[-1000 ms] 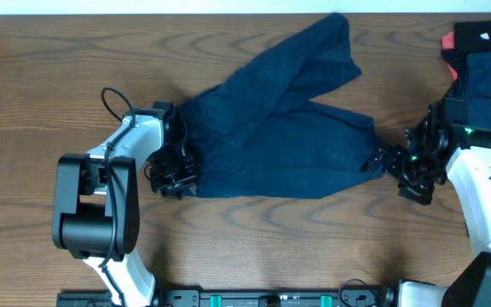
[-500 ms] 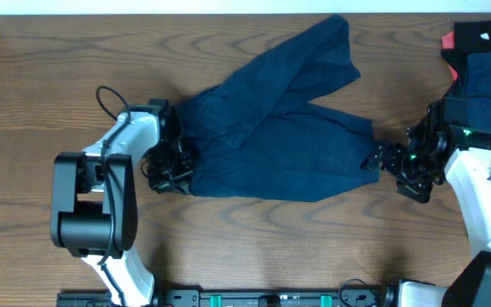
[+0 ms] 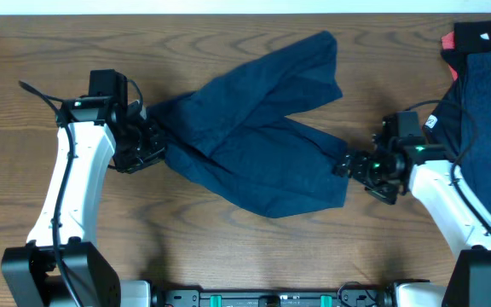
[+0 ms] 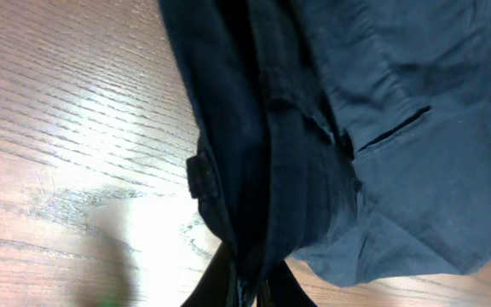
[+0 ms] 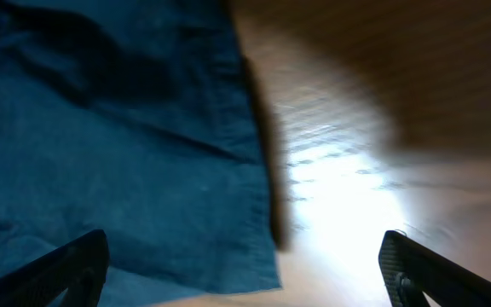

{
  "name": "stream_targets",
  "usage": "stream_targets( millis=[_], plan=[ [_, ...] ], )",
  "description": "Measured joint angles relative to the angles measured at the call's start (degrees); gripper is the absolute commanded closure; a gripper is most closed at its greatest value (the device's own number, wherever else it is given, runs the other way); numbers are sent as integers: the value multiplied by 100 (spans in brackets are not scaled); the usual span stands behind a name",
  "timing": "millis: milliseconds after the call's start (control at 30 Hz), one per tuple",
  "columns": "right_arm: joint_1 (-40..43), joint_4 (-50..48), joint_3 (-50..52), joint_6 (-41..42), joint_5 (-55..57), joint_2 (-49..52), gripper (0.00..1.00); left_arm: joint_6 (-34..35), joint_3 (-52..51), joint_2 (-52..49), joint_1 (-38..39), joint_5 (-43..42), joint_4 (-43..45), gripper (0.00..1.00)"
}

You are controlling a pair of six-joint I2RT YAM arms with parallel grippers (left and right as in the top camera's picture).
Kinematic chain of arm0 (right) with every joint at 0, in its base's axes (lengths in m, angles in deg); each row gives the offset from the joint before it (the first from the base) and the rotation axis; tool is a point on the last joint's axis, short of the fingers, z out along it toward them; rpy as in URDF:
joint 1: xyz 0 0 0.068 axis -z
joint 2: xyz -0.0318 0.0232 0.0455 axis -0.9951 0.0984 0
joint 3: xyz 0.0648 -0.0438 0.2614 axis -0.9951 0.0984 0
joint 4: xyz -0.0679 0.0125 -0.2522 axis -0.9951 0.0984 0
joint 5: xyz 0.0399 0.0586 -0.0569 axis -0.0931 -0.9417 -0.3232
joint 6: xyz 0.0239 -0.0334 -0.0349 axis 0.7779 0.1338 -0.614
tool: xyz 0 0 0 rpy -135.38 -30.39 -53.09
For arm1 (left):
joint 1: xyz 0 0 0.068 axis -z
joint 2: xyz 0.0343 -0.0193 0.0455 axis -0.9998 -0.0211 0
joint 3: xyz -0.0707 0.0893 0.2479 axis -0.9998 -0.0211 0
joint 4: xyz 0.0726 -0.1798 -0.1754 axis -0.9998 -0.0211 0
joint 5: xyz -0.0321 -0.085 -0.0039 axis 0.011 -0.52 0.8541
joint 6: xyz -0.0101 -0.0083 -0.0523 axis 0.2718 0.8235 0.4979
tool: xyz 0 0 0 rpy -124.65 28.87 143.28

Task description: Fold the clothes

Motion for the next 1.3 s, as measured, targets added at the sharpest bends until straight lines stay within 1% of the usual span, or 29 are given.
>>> stream_targets(
  millis=[133,300,400,467,500,600,667,700,800,900,933,1033,1067,1133,1167,1233,1300],
  plan=[
    [-214,-103,20,92,17,87,11,0,0,-2,0,17,-66,94],
    [-466,-284,37,142,31,461,11,0,0,-2,0,20,-114,94],
    [-610,-426,37,155,37,741,13,0,0,-2,0,20,-138,94],
    [-658,-487,26,160,52,890,23,-7,0,-2,0,20,-162,94],
    [-669,-553,22,162,39,894,33,-11,0,-2,0,20,-166,94],
    [-684,-684,26,203,20,979,62,-28,0,-2,0,31,-212,94],
    [-684,-748,37,260,17,1014,88,-28,0,-2,0,39,-232,94],
    [-684,-780,37,278,15,1032,99,-28,0,-2,0,44,-236,94],
    [-682,-798,17,378,9,1049,98,-28,0,-2,0,57,-240,94],
    [-643,-721,-212,407,7,1054,99,-28,0,-2,0,59,-243,94],
    [-603,-702,-365,411,2,1060,98,-28,0,-2,0,59,-245,94],
    [-413,-846,-933,442,-4,1082,88,-28,0,-2,0,57,-251,94],
    [-332,-973,-1119,444,-7,1082,73,-28,0,-2,0,59,-251,94],
    [-197,-1283,-1403,474,0,1082,12,-28,0,-2,0,59,-254,94],
    [-133,-1419,-1510,474,0,1080,1,-28,0,-2,0,57,-254,94],
    [-85,-1491,-1578,476,15,1080,1,-28,0,-2,0,59,-256,94],
    [-94,-1327,-1576,474,17,1080,1,-28,0,-2,0,59,-256,94]
  ],
)
